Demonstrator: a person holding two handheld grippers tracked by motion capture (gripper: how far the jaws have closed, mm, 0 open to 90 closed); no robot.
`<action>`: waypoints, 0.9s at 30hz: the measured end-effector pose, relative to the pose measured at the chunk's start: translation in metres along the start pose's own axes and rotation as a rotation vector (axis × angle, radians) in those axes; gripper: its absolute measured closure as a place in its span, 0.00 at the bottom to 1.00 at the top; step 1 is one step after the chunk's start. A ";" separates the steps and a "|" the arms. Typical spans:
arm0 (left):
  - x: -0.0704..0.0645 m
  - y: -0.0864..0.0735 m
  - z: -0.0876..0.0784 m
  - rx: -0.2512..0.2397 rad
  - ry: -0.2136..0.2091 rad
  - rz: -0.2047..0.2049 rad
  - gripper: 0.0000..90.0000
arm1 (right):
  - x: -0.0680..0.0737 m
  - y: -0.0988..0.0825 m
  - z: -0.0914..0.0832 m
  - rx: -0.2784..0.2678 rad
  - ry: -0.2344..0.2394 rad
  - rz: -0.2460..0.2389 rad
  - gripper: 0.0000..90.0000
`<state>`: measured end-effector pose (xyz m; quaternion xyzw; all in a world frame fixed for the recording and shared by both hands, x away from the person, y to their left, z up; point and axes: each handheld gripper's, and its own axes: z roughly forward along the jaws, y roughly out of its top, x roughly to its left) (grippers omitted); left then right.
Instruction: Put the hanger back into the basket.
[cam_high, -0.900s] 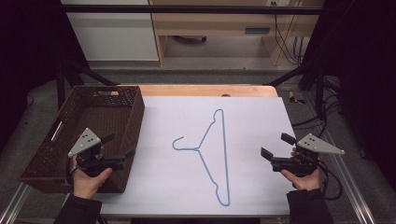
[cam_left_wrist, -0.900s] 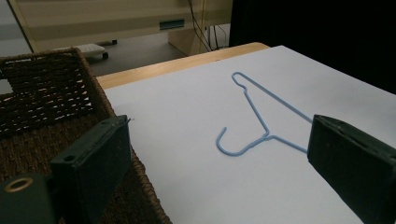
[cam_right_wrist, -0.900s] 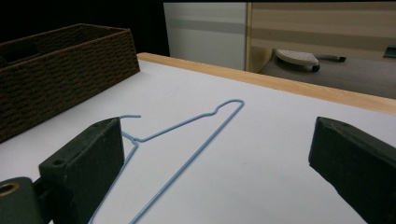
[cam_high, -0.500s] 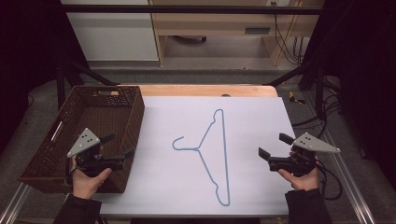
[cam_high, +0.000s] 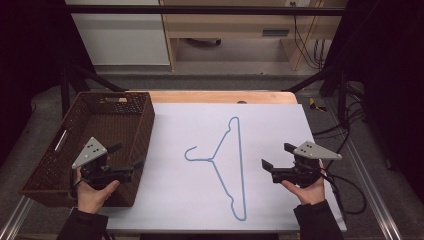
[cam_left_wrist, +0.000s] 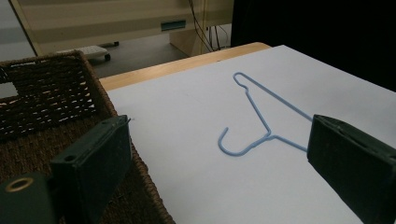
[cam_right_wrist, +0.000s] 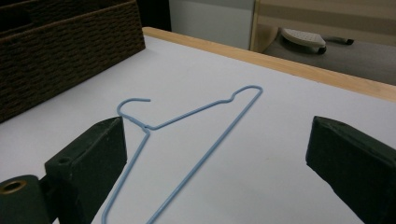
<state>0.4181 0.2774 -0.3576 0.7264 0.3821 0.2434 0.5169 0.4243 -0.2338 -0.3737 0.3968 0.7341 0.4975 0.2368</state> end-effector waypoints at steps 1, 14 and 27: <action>0.000 0.000 0.000 0.002 -0.001 0.002 0.07 | 0.002 0.001 0.002 0.006 0.003 -0.002 0.07; -0.001 0.001 0.000 -0.003 -0.001 0.005 0.07 | 0.024 0.010 0.027 0.056 0.025 -0.025 0.09; 0.000 0.000 0.000 0.006 -0.001 0.009 0.07 | 0.052 0.011 0.058 0.149 0.066 -0.086 0.11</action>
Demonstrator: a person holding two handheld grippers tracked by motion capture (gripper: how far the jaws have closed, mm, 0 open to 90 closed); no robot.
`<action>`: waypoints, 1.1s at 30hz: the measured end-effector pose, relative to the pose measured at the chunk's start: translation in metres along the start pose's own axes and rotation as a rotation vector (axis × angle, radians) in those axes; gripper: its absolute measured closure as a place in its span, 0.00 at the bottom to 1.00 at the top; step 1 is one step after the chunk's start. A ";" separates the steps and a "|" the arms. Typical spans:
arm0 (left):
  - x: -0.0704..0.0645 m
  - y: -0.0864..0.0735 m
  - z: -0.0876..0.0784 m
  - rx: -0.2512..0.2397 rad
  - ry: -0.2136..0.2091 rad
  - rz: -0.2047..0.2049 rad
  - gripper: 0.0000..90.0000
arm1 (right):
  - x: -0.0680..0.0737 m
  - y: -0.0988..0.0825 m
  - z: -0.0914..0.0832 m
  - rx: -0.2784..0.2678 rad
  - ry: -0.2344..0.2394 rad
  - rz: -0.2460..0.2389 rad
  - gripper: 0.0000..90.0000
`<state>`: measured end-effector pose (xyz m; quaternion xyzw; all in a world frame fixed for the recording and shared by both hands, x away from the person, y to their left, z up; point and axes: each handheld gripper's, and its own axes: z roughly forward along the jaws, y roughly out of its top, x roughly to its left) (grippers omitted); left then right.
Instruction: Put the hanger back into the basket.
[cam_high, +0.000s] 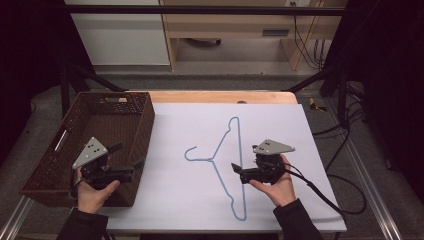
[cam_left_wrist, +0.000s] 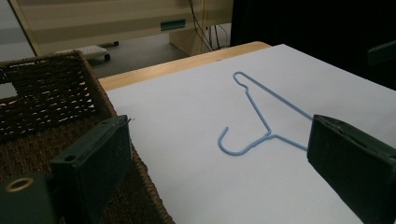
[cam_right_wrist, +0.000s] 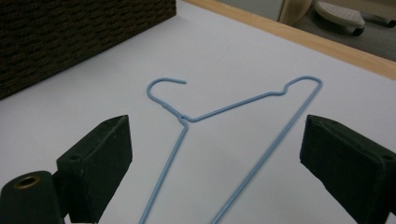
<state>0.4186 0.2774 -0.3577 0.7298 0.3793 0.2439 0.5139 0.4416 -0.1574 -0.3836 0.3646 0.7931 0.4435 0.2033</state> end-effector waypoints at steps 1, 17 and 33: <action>0.000 0.000 0.000 0.000 0.000 0.000 0.07 | 0.000 0.000 0.000 0.000 0.000 0.000 0.11; -0.001 0.000 -0.001 -0.004 -0.002 0.002 0.07 | 0.020 0.004 0.043 0.121 0.020 -0.004 0.20; -0.002 0.001 -0.001 -0.002 0.000 0.012 0.07 | 0.031 -0.011 0.088 0.264 0.002 -0.023 0.34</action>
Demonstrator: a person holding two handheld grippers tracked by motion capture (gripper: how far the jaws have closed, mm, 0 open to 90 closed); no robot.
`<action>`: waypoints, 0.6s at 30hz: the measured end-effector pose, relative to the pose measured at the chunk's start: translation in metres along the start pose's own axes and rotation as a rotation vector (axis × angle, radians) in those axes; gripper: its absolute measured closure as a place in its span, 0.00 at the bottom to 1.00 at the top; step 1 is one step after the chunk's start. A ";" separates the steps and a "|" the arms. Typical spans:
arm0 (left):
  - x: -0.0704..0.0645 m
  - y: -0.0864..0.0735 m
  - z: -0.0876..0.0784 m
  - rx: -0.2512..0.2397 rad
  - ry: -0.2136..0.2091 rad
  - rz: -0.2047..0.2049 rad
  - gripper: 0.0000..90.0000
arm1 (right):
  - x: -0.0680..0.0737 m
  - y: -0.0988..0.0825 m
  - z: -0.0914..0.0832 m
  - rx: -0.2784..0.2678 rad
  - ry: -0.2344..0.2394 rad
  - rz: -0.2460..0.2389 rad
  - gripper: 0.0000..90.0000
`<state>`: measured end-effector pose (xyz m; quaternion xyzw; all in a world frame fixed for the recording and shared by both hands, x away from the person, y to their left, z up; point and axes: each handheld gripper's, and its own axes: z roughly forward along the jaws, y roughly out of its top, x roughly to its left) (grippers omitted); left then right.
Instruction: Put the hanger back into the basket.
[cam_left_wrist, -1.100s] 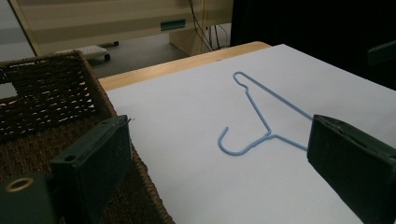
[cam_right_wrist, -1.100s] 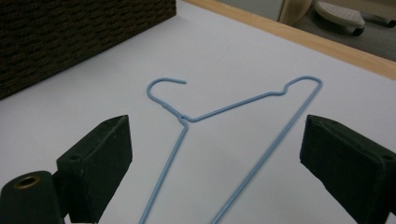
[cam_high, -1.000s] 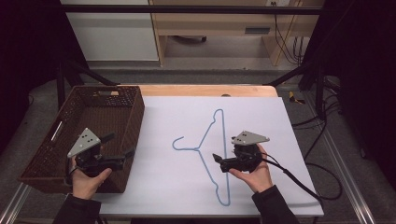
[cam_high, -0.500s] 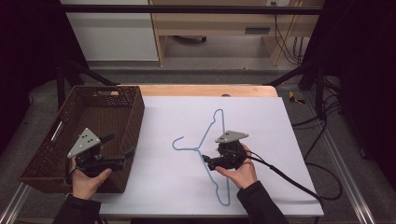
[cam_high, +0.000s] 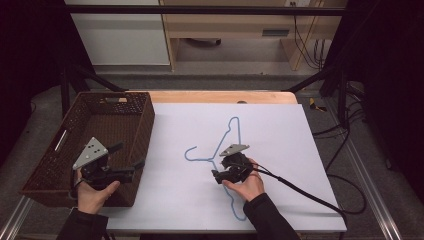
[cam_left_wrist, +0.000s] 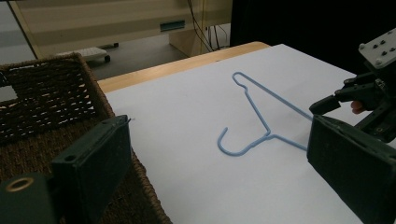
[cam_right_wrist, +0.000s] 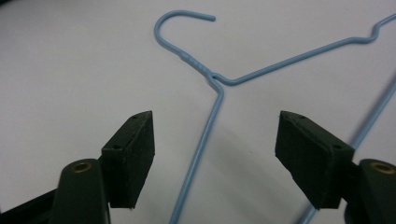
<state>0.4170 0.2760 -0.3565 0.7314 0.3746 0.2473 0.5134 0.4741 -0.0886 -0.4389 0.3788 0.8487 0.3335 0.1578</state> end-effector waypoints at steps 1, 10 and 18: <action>0.000 0.000 0.000 0.001 0.001 0.000 0.07 | 0.002 0.001 0.004 0.011 0.003 0.001 0.37; 0.000 0.000 0.001 0.003 -0.001 -0.001 0.07 | 0.005 0.000 0.019 0.087 0.003 0.026 0.58; -0.001 -0.001 0.001 0.005 0.000 0.002 0.07 | 0.008 -0.002 0.023 0.105 0.007 0.056 0.71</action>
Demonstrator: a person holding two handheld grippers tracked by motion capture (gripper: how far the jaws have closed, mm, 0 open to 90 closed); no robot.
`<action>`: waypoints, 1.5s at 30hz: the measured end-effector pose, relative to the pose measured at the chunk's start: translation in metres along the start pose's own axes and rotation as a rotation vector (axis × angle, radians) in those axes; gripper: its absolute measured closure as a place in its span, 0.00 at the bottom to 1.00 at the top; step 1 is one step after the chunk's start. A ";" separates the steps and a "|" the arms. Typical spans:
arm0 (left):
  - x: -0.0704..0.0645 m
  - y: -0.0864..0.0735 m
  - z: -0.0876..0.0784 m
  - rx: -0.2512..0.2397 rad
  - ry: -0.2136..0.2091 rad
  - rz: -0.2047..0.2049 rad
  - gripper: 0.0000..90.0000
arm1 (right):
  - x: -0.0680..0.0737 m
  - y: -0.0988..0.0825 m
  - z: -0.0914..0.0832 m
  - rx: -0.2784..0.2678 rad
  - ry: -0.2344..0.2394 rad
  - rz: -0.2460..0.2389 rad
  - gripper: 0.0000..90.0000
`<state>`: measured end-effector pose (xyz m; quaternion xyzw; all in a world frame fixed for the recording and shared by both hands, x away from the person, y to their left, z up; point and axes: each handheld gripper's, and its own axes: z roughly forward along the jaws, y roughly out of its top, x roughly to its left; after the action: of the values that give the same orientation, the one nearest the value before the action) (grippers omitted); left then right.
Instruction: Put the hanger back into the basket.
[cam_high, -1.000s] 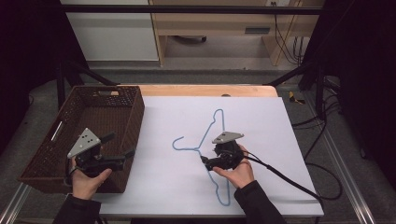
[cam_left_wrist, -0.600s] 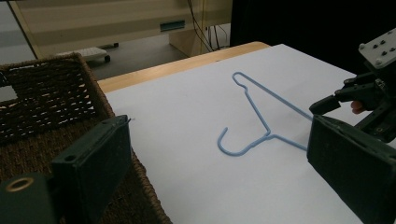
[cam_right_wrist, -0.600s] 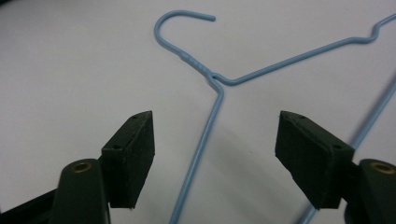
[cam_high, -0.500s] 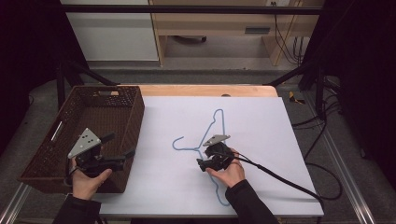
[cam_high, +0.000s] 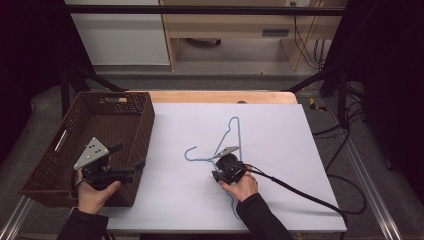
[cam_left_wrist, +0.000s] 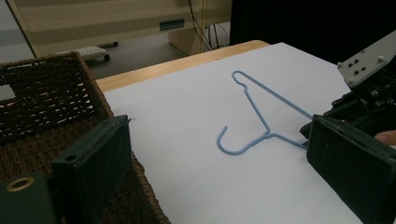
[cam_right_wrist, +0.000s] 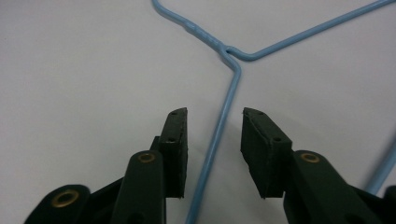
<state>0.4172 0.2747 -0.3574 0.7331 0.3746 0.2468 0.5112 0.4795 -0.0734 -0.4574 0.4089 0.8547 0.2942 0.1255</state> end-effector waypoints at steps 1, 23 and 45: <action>0.000 0.000 0.000 0.000 0.000 0.000 0.07 | 0.000 0.000 0.000 0.000 0.000 0.000 0.71; -0.002 -0.001 0.002 0.004 -0.001 0.001 0.08 | 0.007 -0.003 0.006 0.054 -0.045 0.049 0.95; -0.006 0.001 0.002 0.001 -0.009 0.004 0.08 | 0.002 0.001 -0.008 0.031 -0.020 0.101 0.97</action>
<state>0.4151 0.2684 -0.3574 0.7353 0.3710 0.2445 0.5119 0.4757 -0.0743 -0.4505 0.4565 0.8361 0.2826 0.1128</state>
